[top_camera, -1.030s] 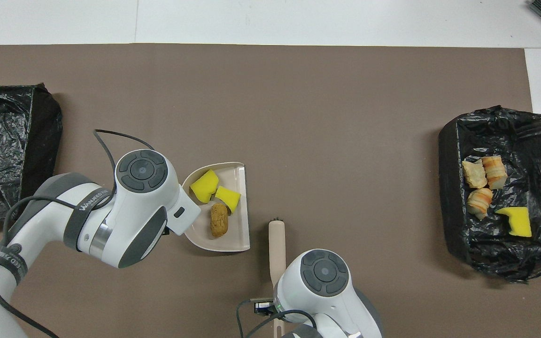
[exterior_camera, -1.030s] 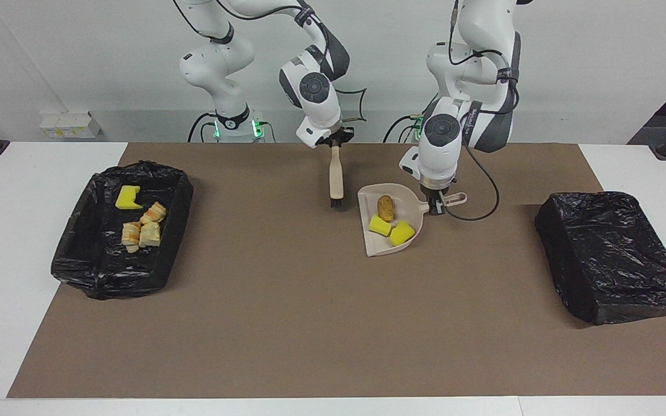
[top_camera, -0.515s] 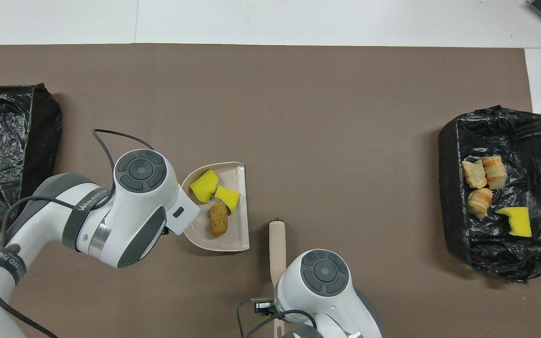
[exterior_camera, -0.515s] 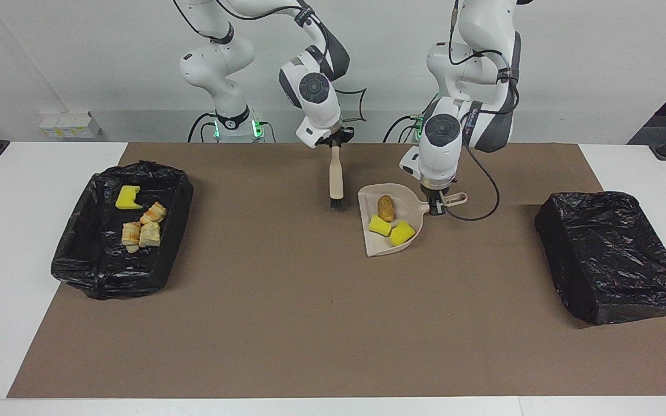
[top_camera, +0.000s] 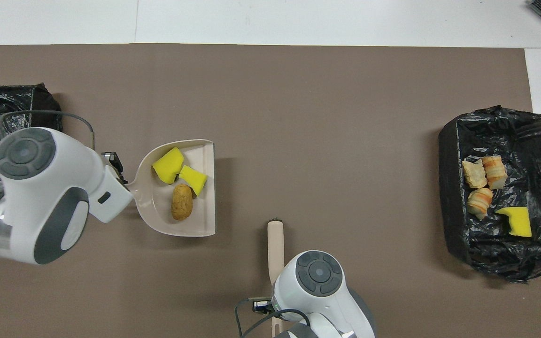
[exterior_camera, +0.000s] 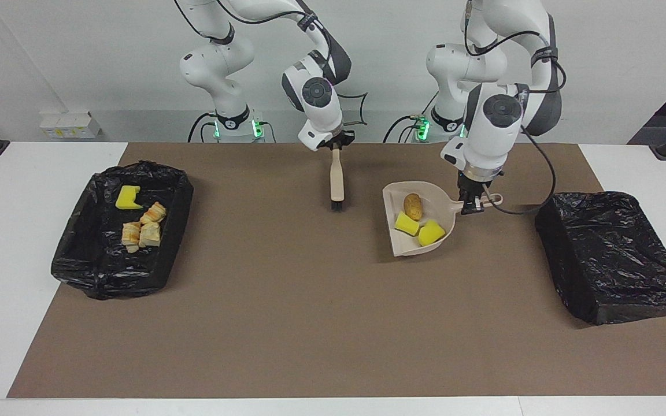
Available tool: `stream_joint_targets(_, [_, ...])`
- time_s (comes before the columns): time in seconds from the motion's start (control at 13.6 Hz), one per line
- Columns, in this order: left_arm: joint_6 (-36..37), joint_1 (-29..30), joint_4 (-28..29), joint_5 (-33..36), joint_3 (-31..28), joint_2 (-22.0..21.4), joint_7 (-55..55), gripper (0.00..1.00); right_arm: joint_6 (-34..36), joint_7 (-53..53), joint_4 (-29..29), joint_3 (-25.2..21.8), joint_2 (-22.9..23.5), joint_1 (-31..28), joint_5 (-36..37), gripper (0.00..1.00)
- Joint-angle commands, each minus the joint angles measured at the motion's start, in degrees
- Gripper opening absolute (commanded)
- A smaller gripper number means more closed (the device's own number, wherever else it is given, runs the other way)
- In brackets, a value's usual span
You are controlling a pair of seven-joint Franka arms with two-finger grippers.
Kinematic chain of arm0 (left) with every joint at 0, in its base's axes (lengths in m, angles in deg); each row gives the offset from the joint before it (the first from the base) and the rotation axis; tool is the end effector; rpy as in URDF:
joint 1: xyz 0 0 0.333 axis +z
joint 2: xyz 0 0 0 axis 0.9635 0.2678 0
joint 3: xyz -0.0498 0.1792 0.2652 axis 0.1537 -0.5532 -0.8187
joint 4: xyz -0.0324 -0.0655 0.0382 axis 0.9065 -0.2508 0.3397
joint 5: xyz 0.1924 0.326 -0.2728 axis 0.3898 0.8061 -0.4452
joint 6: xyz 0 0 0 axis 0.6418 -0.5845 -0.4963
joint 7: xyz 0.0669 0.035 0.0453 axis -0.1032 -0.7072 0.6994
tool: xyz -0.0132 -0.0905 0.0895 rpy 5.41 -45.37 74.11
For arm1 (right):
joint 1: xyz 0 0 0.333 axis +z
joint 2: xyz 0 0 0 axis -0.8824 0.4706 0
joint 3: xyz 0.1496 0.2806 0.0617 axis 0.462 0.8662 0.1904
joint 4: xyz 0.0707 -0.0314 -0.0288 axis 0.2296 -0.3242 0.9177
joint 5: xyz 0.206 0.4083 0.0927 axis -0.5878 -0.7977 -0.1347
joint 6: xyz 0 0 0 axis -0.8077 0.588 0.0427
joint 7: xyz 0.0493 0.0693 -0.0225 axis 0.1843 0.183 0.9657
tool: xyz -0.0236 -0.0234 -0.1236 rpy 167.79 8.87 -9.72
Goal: Sweep and dump trash in bin
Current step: 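Carry the loaded dustpan with the left gripper toward the near bin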
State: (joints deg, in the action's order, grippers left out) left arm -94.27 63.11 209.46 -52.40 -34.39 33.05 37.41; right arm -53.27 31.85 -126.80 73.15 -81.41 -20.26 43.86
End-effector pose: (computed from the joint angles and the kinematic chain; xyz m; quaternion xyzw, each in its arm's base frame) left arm 0.5832 -0.1325 0.3811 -0.7007 0.7127 0.0266 0.0165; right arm 0.3450 0.3939 0.2664 -0.9775 0.0150 0.1961 0.0761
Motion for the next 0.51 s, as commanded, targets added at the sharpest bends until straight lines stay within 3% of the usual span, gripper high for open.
stream_joint_targets(0.0, [3.4, 6.6, -5.2, -4.2, 0.3, -0.7, 8.4, 0.0, -2.1, 0.2, -0.5, 0.0, 0.4, 0.1, -1.1, 0.0])
stream_joint_targets(0.07, [4.8, 8.3, -7.0, -5.5, 0.3, -0.5, 10.4, 0.0, -2.1, 0.2, -0.5, 0.0, 0.5, -0.1, -1.1, 0.12])
stream_joint_targets(0.15, [5.7, 9.3, -8.2, -5.8, 0.3, -0.4, 11.5, 0.0, -2.1, 0.2, -0.3, 0.0, 0.7, -0.3, -1.1, 0.42])
stream_joint_targets(0.22, [6.1, 10.0, -8.4, -5.8, 0.3, -0.5, 11.8, 0.0, -1.9, 0.5, 0.2, 0.0, 1.1, -0.4, -1.1, 0.8])
stream_joint_targets(0.29, [6.4, 10.7, -8.4, -6.1, 0.3, -0.6, 11.8, 0.0, -2.0, 0.9, 1.1, -0.1, 1.7, -0.4, -1.1, 1.0])
stream_joint_targets(0.44, [7.0, 10.9, -8.5, -6.2, 0.2, -0.6, 11.9, 0.0, -1.7, 1.2, 3.3, -0.2, 2.6, -0.7, -0.6, 1.0])
